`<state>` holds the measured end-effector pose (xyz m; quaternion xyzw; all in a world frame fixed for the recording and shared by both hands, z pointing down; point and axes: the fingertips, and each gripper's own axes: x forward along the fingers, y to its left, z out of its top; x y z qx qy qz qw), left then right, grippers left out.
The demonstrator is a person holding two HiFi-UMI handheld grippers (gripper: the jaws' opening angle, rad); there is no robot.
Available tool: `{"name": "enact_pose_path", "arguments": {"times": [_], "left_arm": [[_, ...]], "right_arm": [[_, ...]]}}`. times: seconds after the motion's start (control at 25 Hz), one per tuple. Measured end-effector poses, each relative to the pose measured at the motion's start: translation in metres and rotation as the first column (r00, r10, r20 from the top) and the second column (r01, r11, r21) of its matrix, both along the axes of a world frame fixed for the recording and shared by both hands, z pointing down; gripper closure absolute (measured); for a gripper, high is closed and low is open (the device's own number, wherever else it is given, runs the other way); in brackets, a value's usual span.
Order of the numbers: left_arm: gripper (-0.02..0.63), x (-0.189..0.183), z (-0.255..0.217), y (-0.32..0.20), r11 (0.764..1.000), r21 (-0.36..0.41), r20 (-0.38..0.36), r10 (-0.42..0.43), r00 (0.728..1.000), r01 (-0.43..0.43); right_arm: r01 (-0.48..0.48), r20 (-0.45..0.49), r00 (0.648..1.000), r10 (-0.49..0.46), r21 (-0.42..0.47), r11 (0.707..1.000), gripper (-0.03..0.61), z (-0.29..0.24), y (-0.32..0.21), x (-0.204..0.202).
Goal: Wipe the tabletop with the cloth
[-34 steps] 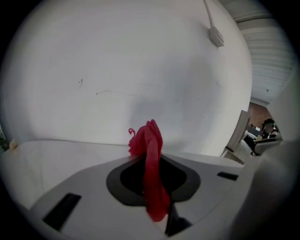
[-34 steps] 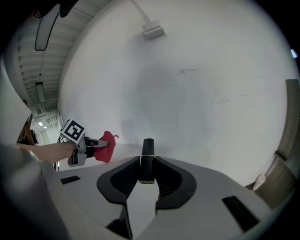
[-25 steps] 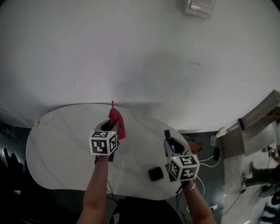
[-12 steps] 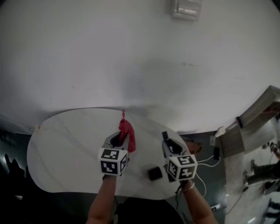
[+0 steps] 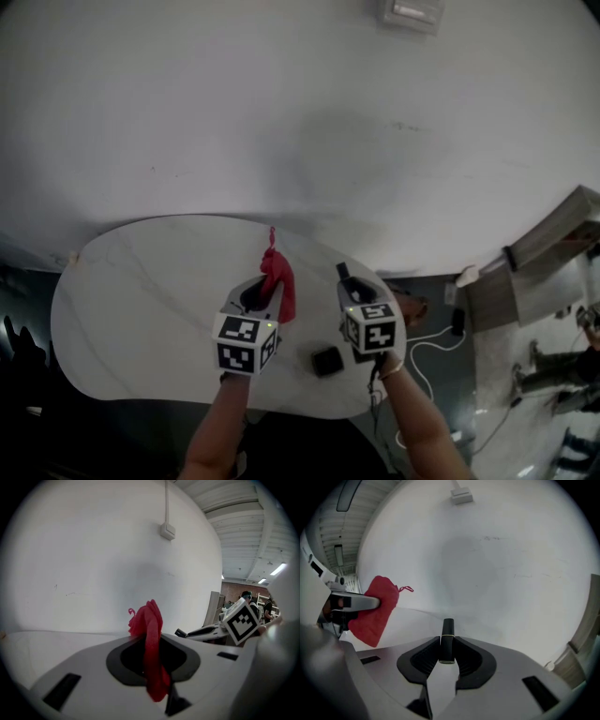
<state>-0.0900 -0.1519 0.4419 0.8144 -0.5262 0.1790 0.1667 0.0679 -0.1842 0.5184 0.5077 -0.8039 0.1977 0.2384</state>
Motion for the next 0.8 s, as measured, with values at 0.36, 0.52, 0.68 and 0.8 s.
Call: {"name": "enact_pose_path", "arguments": {"times": [0.36, 0.52, 0.68, 0.8], "left_arm": [[0.555, 0.003, 0.002, -0.008, 1.000, 0.007, -0.020, 0.006, 1.000, -0.006], [0.555, 0.002, 0.007, -0.009, 1.000, -0.013, -0.032, 0.006, 0.999, -0.007], [0.555, -0.001, 0.010, -0.013, 1.000, -0.020, -0.033, 0.004, 0.999, -0.005], [0.555, -0.001, 0.012, -0.015, 1.000, -0.027, -0.037, 0.004, 0.999, -0.005]], "right_arm": [[0.079, -0.150, 0.984, -0.091, -0.085, 0.993, 0.486, 0.026, -0.021, -0.034], [0.074, -0.167, 0.982, -0.091, -0.105, 0.992, 0.486, 0.033, -0.024, -0.038], [0.097, -0.169, 0.979, -0.117, -0.122, 0.988, 0.486, 0.039, -0.029, -0.047], [0.099, -0.199, 0.972, -0.124, -0.134, 0.986, 0.486, 0.044, -0.031, -0.045]]}}
